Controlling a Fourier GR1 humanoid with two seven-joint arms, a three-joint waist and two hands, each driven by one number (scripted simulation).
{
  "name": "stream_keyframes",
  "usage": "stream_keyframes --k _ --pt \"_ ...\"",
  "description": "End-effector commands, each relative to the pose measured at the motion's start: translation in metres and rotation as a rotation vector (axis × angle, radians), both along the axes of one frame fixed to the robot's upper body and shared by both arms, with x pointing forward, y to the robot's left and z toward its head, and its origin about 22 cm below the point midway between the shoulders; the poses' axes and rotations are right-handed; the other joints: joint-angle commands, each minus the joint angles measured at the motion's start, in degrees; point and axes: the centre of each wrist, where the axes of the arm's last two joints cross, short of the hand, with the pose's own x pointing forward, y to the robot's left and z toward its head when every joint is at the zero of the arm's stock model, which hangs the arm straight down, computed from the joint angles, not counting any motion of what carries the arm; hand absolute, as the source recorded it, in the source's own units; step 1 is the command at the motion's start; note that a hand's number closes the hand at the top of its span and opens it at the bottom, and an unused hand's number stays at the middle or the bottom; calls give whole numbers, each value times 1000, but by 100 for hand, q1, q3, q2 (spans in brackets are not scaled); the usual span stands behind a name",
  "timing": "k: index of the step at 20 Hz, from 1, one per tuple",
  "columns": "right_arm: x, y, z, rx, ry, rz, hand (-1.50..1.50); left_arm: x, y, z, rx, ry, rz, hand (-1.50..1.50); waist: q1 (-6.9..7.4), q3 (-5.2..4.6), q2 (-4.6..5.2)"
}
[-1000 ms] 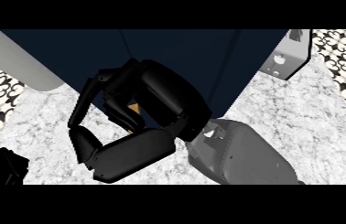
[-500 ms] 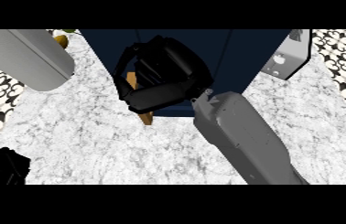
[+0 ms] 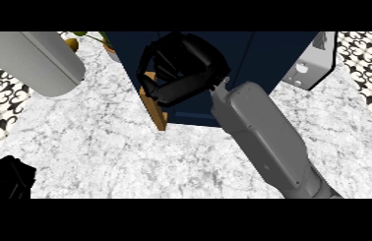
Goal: Pick up the wine, place it into the cabinet and close the cabinet
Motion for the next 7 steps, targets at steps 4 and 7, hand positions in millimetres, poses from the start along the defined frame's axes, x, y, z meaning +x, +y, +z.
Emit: stream_keyframes --k 4,7 --pt "36 -38 -10 -36 15 -172 150 13 5 3 -3 -1 -2 150 -76 44 187" --pt "42 -49 -5 -32 18 -167 150 -1 5 2 -11 -11 7 150 15 45 161"
